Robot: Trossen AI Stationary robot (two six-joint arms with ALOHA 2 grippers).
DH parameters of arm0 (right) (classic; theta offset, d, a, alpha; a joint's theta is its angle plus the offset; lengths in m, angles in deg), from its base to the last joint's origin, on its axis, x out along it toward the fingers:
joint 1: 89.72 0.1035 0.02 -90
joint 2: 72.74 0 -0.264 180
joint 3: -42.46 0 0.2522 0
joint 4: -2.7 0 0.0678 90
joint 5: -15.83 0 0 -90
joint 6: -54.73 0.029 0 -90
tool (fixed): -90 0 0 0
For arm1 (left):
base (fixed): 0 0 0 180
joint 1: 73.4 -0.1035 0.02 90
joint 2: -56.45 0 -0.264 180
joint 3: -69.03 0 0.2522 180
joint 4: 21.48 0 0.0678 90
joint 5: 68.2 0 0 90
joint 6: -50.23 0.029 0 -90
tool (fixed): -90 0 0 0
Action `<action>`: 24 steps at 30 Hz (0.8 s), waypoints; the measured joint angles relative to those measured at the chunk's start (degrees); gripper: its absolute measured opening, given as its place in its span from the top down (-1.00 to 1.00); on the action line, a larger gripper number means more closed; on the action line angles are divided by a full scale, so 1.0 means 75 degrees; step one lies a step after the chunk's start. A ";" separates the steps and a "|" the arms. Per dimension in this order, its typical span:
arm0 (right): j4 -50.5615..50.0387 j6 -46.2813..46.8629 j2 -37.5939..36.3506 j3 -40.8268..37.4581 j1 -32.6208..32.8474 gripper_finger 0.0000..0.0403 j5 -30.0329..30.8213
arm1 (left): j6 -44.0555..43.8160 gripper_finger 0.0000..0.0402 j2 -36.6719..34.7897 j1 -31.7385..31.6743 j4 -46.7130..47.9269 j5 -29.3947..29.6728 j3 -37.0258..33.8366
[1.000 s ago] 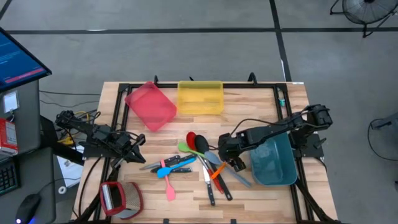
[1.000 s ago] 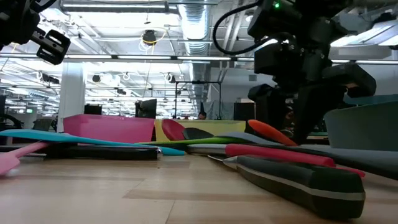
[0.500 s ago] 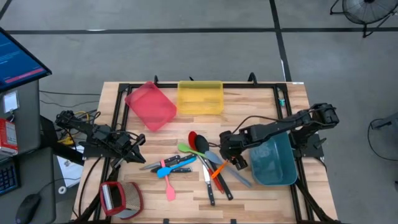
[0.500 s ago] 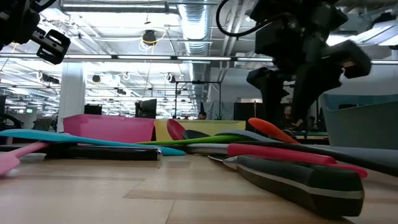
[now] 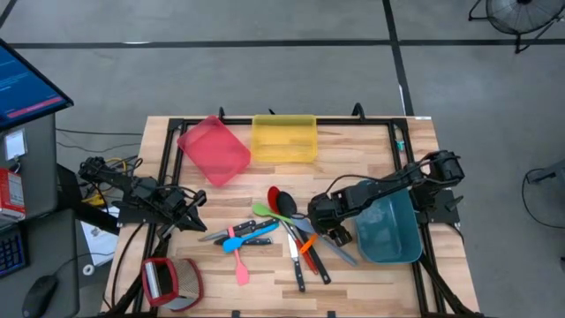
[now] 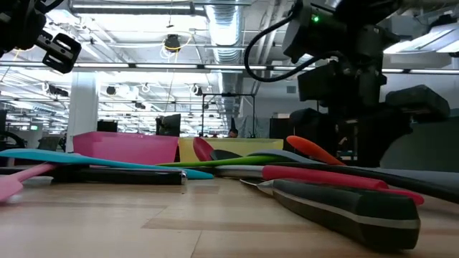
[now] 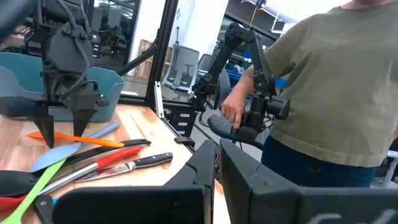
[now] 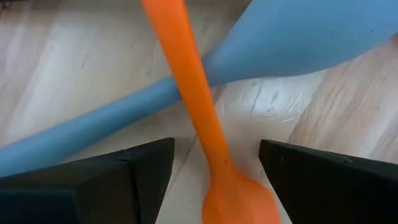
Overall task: Pick & Place Kitchen Items
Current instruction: Put the orange spatula into the yellow bin
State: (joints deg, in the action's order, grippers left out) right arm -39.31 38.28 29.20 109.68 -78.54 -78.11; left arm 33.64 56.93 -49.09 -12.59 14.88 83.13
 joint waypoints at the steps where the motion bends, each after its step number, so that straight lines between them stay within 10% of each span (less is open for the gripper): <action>1: -0.0041 0.0012 0.0018 0.0007 0.0003 -0.14 0.0054 | 0.0001 0.96 -0.0001 -0.0002 -0.0002 0.0000 0.0000; 13: -0.0087 0.0398 -0.0380 -0.0059 -0.0232 0.87 0.0163 | 0.0001 0.96 -0.0001 -0.0001 -0.0046 0.0000 0.0000; 24: -0.0988 0.0662 -0.1830 0.0946 -0.0385 0.89 0.0133 | 0.0000 0.96 -0.0001 0.0000 -0.0087 0.0000 0.0000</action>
State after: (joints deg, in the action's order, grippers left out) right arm -46.73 43.24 15.48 116.78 -81.43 -77.11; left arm 33.65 56.93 -49.09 -13.24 14.88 83.13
